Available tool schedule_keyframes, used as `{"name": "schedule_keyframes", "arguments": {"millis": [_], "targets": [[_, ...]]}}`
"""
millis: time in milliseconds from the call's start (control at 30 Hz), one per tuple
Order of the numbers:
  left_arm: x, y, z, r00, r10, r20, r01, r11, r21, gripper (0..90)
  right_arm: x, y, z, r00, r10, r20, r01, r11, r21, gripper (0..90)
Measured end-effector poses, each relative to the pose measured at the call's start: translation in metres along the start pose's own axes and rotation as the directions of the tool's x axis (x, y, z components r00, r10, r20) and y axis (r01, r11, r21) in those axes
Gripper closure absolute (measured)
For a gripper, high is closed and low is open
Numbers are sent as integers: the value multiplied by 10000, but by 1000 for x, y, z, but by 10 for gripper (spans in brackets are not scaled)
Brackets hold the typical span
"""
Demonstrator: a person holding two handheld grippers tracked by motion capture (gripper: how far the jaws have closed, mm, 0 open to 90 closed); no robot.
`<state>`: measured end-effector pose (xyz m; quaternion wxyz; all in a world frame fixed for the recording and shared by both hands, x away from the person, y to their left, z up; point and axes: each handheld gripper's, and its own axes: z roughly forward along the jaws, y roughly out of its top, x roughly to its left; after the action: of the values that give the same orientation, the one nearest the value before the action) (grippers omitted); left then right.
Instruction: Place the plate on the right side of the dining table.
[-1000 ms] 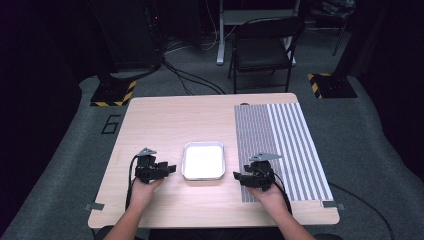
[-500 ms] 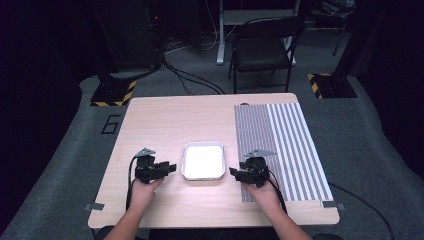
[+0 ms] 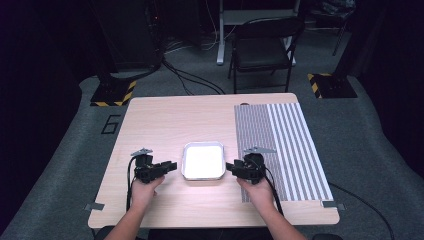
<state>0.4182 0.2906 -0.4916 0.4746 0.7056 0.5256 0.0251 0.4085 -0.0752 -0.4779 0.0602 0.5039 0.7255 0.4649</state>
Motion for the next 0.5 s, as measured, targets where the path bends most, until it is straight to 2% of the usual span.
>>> {"name": "schedule_keyframes", "arguments": {"millis": [133, 167, 267, 333, 400, 467, 500], "targets": [[-8, 6, 0, 9993, 273, -271, -274, 9996, -8, 601, 1, 3, 0, 9999, 75, -75, -76, 10000, -22, 564], [-10, 7, 0, 9993, 291, -236, -293, 9995, -81, 601, 0, 5, -2, 9993, 320, -184, -324, 9993, -212, 564], [-12, 9, 0, 9996, 193, -184, -196, 9997, -151, 601, -2, 6, -2, 9985, 475, -260, -483, 9983, -318, 567], [-9, 9, 0, 9994, -342, 45, 344, 9984, -459, 601, -2, 7, 0, 9985, 515, -209, -523, 9979, -393, 563], [-8, 8, 2, 9987, -482, 139, 490, 9968, -636, 599, -2, 6, 0, 9982, 577, -172, -583, 9976, -378, 558], [-9, 6, 5, 9966, -816, 136, 824, 9932, -827, 585, -1, 5, 1, 9986, 510, -131, -516, 9973, -516, 551], [-9, 6, 5, 9966, -816, 136, 824, 9932, -827, 578, -1, 5, 1, 9986, 510, -131, -516, 9973, -516, 551]]}}
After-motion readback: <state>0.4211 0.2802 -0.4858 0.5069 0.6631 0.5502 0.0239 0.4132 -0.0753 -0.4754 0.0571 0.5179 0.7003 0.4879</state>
